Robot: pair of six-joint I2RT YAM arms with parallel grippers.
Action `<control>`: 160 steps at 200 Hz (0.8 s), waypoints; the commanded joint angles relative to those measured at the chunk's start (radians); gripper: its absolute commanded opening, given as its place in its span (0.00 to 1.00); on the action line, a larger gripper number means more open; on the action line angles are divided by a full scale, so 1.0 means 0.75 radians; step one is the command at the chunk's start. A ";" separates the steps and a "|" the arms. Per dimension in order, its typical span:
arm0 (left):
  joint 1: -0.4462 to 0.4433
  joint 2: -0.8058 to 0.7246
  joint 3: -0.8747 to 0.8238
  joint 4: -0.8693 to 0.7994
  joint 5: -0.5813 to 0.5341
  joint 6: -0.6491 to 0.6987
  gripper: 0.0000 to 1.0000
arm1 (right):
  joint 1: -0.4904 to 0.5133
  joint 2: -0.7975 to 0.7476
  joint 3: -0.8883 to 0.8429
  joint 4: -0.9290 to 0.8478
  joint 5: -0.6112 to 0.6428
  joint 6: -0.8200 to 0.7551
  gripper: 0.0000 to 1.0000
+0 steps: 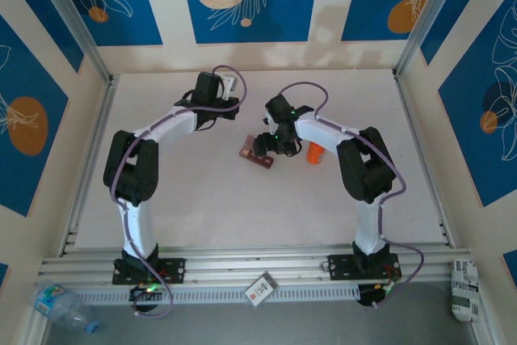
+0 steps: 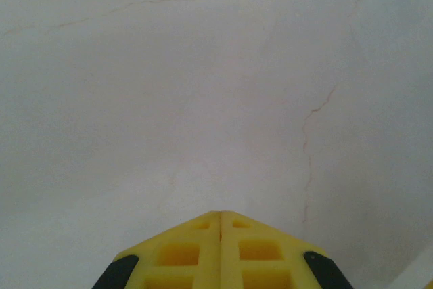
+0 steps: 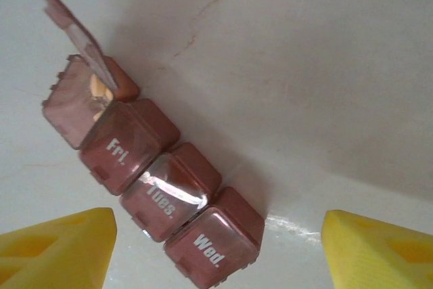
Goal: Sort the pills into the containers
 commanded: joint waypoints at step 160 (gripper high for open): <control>-0.111 0.356 0.507 -0.574 0.143 0.056 0.00 | -0.024 0.076 -0.091 0.022 0.022 0.019 0.77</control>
